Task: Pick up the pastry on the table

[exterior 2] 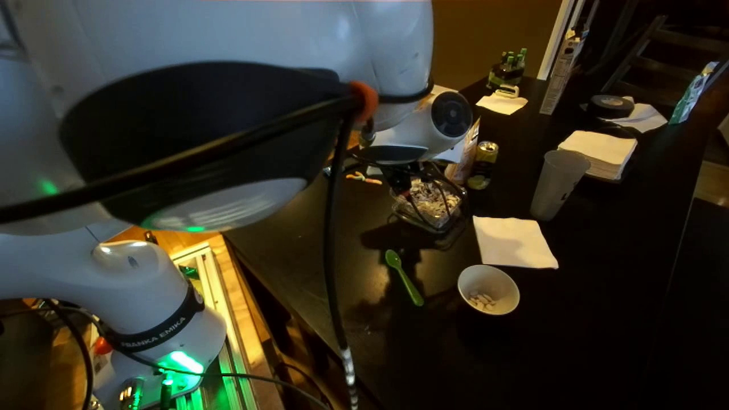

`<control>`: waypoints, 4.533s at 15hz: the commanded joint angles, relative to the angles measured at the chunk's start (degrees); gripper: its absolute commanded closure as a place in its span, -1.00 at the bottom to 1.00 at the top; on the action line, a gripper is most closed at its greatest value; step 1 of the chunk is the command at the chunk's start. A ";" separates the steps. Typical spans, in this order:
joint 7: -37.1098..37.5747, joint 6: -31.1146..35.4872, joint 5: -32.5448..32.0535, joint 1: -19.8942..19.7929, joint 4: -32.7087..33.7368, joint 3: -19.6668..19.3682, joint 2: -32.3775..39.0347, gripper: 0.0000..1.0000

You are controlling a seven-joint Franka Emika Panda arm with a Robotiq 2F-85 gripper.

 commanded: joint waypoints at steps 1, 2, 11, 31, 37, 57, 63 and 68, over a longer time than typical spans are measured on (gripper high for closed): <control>7.38 3.48 -0.95 0.09 3.56 -3.41 -2.11 1.00; 9.07 4.54 -0.51 -0.21 4.34 -4.00 -2.13 1.00; 20.55 13.85 -0.56 3.42 11.80 -13.06 0.56 1.00; 29.31 27.41 -9.13 26.95 33.11 -33.86 12.27 1.00; 30.54 27.64 -9.03 32.29 34.69 -39.87 11.14 1.00; 33.32 28.40 -6.74 45.26 30.36 -55.34 1.04 -0.75; 33.47 28.71 -4.48 54.48 26.59 -65.85 -4.72 -1.00; 31.84 25.69 1.17 68.34 18.68 -80.35 -12.00 -1.00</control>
